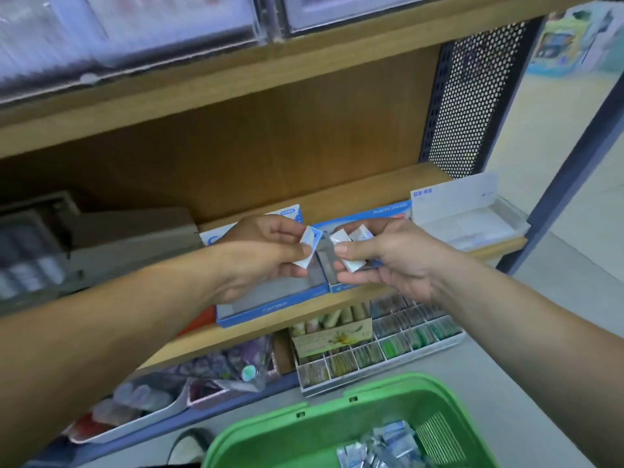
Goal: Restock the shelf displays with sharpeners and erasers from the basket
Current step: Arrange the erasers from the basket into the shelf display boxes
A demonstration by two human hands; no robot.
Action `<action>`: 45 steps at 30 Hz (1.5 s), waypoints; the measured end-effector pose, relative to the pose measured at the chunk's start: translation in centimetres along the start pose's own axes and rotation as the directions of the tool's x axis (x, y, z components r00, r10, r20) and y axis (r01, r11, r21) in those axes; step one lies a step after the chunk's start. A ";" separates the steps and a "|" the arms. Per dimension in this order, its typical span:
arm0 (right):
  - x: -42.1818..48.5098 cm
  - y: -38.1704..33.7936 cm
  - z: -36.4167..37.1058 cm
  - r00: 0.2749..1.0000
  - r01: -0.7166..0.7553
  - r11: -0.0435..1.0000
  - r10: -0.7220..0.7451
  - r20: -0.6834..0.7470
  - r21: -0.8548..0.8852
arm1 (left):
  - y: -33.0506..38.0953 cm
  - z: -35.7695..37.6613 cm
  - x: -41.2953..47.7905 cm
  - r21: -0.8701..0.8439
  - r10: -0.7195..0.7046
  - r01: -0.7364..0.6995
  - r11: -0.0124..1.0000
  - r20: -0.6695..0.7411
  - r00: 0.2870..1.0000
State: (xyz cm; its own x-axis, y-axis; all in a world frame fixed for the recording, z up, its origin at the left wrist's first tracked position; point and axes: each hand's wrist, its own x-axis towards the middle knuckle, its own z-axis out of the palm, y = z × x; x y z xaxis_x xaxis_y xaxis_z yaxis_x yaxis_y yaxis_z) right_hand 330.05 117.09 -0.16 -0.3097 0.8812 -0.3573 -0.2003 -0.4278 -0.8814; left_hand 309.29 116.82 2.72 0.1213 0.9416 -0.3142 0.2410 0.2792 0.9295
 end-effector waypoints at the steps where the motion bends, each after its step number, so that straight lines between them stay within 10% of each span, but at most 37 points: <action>1: 0.3 0.3 0.5 1.000 -0.002 1.000 0.001 -0.020 -0.012 | -0.7 -0.6 0.2 0.063 0.004 -0.001 0.998 -0.049 0.999; 6: 1.7 1.7 1.8 0.994 -0.063 0.998 0.060 -0.096 -0.021 | -3.1 -2.2 1.4 0.340 0.011 0.022 0.940 -0.094 0.995; 25: 2.3 2.2 0.7 0.995 -0.083 0.996 0.081 -0.057 -0.036 | -6.3 -0.5 2.7 0.485 0.073 -0.073 0.872 0.020 0.997; 35: 2.2 2.4 1.3 0.998 -0.042 0.993 0.037 -0.055 -0.106 | -4.1 -0.5 2.1 0.032 0.004 -0.004 0.999 0.001 1.000; 39: 1.4 2.3 0.5 0.994 0.053 0.750 -0.101 -0.035 -0.659 | -4.2 -0.8 2.1 0.234 -0.032 0.026 0.972 0.023 0.999; 45: 1.4 2.5 0.0 0.992 0.100 0.515 -0.116 0.046 -0.851 | -7.1 -1.9 2.0 0.404 -0.074 0.071 0.912 -0.008 0.997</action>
State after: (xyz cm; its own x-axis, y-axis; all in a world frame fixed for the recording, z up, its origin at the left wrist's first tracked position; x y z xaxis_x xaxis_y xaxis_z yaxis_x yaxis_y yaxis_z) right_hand 329.11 117.27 -2.86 -0.3267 0.9146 -0.2381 0.6571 0.0387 -0.7528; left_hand 306.00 117.05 -4.11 0.0954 0.9200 -0.3802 0.6175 0.2449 0.7475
